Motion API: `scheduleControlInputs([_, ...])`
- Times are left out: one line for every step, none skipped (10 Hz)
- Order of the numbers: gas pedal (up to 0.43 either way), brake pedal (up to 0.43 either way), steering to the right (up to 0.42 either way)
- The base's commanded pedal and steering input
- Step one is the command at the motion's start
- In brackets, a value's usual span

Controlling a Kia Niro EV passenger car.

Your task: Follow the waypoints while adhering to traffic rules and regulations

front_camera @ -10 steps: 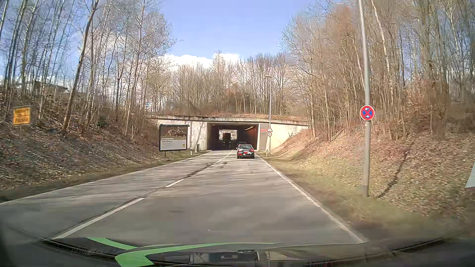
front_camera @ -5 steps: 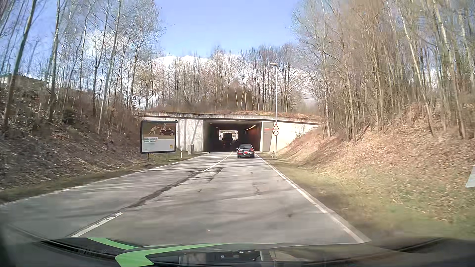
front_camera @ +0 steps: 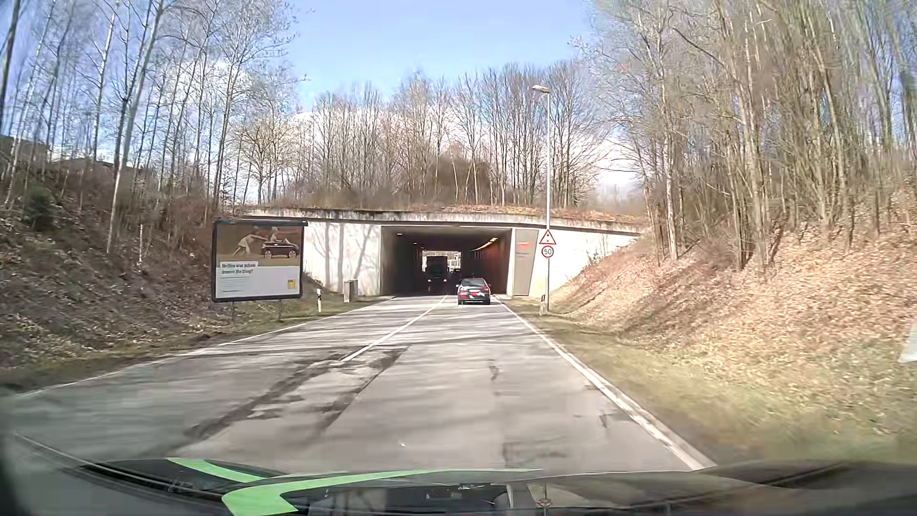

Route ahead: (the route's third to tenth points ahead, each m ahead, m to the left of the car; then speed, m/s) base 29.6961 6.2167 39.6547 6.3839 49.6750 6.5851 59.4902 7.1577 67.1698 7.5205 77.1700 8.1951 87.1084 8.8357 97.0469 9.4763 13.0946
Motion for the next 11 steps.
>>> scheduleControlInputs([0.028,0.0,0.0])
scheduleControlInputs([0.039,0.0,0.0])
scheduleControlInputs([0.039,0.0,0.0])
scheduleControlInputs([0.039,0.0,0.0])
scheduleControlInputs([0.039,0.0,0.0])
scheduleControlInputs([0.039,0.0,0.0])
scheduleControlInputs([0.039,0.0,0.0])
scheduleControlInputs([0.039,0.0,0.0])
scheduleControlInputs([0.039,0.0,0.0])
scheduleControlInputs([0.039,0.0,0.0])
scheduleControlInputs([0.039,0.0,0.0])
